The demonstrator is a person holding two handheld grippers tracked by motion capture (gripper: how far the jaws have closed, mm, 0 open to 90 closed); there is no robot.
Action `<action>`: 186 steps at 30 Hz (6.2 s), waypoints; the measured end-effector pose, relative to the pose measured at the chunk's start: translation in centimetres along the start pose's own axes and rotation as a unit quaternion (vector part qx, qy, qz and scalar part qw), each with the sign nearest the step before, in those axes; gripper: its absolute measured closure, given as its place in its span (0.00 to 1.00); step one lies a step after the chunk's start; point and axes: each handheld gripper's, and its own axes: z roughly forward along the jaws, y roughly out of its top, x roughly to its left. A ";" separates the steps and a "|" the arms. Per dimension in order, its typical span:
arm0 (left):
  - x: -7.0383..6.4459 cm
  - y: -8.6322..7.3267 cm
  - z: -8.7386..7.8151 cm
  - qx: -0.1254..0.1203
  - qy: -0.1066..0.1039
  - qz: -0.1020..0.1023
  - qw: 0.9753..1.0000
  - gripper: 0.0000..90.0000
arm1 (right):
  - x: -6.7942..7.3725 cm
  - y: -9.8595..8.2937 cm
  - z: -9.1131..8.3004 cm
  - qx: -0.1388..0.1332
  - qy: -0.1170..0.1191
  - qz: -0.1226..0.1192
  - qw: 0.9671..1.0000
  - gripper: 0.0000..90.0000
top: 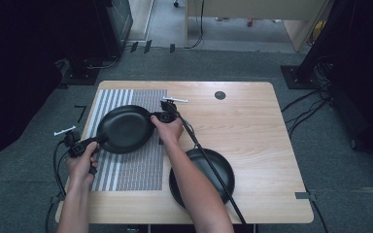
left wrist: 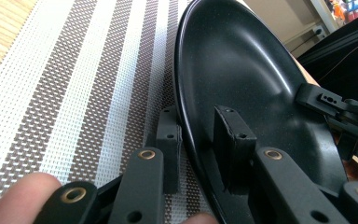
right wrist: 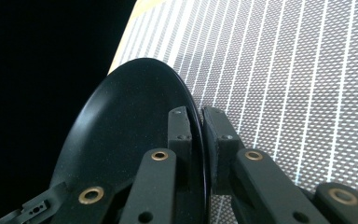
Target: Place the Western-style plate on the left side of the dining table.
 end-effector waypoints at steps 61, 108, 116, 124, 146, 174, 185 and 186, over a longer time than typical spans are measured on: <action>-2.5 0.0 -2.2 -0.036 0.118 0.145 0.982 0.26 | -1.2 0.3 -6.5 -0.065 -0.034 -0.089 0.993 0.41; -3.9 -7.9 -4.8 0.030 0.149 0.202 0.967 0.11 | -10.5 -7.0 -26.6 -0.099 -0.108 -0.168 0.975 0.26; -3.8 -8.3 -4.7 0.030 0.167 0.207 0.964 0.11 | -12.4 -8.1 -28.5 -0.106 -0.124 -0.164 0.973 0.26; -3.7 -8.7 -4.9 0.027 0.158 0.215 0.963 0.11 | -14.4 -9.2 -30.3 -0.113 -0.152 -0.164 0.968 0.27; -3.3 -9.7 -6.0 0.021 0.173 0.232 0.957 0.11 | -18.2 -11.2 -34.4 -0.113 -0.206 -0.138 0.962 0.27; -2.5 -11.2 -8.0 0.014 0.182 0.254 0.950 0.11 | -21.6 -13.8 -39.2 -0.113 -0.253 -0.110 0.954 0.26; -2.4 -11.8 -8.3 0.010 0.188 0.271 0.944 0.11 | -22.2 -14.6 -40.2 -0.114 -0.266 -0.117 0.950 0.26; -2.4 -11.9 -8.3 0.010 0.190 0.274 0.943 0.10 | -22.2 -14.7 -40.2 -0.114 -0.267 -0.118 0.950 0.26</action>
